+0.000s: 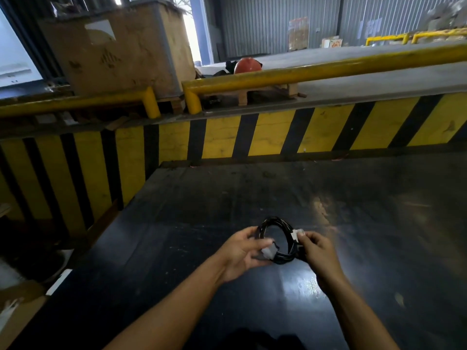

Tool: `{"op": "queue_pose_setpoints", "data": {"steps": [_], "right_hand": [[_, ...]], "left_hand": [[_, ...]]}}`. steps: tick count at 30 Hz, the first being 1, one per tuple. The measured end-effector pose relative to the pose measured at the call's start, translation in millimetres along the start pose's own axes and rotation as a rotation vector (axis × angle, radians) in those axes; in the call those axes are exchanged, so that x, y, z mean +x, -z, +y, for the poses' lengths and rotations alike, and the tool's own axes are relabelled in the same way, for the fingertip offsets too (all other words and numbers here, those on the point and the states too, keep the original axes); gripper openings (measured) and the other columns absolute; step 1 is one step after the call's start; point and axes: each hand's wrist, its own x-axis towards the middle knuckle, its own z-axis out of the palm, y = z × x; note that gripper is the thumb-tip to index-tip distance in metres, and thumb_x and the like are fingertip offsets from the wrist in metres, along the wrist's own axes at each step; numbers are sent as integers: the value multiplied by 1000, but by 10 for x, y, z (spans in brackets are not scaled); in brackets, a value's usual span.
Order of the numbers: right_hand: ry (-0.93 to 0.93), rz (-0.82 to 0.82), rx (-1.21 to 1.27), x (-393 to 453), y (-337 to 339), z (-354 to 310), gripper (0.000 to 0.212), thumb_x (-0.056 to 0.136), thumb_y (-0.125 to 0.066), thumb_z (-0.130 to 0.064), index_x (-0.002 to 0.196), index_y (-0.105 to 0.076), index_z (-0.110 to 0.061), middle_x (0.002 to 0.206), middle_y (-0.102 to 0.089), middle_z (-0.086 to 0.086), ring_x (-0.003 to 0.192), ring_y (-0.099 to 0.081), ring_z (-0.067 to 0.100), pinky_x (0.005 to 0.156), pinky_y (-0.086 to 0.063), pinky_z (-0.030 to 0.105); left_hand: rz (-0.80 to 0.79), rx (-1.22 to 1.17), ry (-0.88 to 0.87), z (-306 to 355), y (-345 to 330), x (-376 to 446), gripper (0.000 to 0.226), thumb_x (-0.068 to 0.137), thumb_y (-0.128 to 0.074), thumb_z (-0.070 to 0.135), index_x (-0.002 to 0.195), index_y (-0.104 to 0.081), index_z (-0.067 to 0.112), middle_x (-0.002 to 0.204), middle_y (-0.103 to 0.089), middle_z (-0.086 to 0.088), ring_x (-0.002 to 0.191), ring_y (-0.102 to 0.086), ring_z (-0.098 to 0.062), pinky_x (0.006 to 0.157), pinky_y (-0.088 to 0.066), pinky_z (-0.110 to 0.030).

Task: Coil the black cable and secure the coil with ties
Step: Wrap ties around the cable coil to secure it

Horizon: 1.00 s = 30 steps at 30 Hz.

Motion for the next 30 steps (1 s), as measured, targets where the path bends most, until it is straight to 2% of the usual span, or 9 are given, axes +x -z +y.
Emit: {"op": "queue_pose_setpoints", "data": {"steps": [2,9,12,14,16,18,20,25,30], "right_hand": [[-46,19,-60,44,-34,191,22,94,-52,-18,87,-64,0,82,-67,20,73,-61,26,70,-54,42],[-302,4,-146,220,-237,844,22,95,-48,-11,83,-64,-2,71,-61,11,60,-53,20,54,-44,28],[-401,25,-319,291,-374,1216,29,93,-52,-18,70,-66,-9,71,-66,14,65,-62,27,63,-50,35],[-410,54,-435,306,-458,1376,30,92,-53,-21,70,-66,-5,73,-67,17,75,-65,31,71,-50,39],[-386,73,-590,330,-536,1445,33,94,-50,-23,79,-65,2,79,-66,19,83,-63,33,74,-42,37],[-367,88,-705,350,-612,1469,34,95,-45,-30,88,-63,-1,88,-67,17,92,-62,34,80,-39,37],[-340,130,-798,371,-673,1490,33,95,-43,-34,96,-61,-7,98,-68,16,98,-62,34,75,-38,36],[-278,236,-944,380,-755,1500,31,96,-41,-37,99,-59,-13,103,-69,12,98,-62,33,72,-34,34],[-314,227,-956,377,-781,1445,31,96,-41,-37,100,-60,-13,104,-70,12,100,-62,33,76,-36,34]], "left_hand": [[66,45,50,-147,48,79,41,78,-71,0,117,-58,6,100,-71,-9,85,-72,-22,68,-58,-33],[275,173,127,-656,424,335,37,82,-65,-4,118,-55,4,110,-65,-20,89,-67,-28,71,-60,-37],[336,298,189,-869,580,432,39,82,-65,-3,118,-56,7,108,-65,-14,93,-67,-28,76,-59,-42],[373,409,190,-994,683,506,41,78,-70,-1,116,-61,9,107,-69,-12,96,-68,-27,83,-58,-45],[395,570,168,-1053,755,566,40,74,-72,4,112,-67,13,103,-72,-8,96,-68,-23,89,-55,-38],[386,710,143,-1061,813,639,40,74,-72,8,113,-67,15,105,-73,-6,98,-67,-20,89,-51,-28],[364,748,114,-1071,880,740,43,75,-72,10,117,-66,15,108,-73,-7,100,-66,-19,88,-48,-24],[341,877,42,-1130,1020,986,54,76,-75,19,128,-60,17,107,-62,-14,100,-60,-24,85,-36,-17],[317,904,48,-1157,1060,1052,53,78,-74,18,128,-60,15,105,-59,-15,102,-59,-27,87,-38,-19]]}}
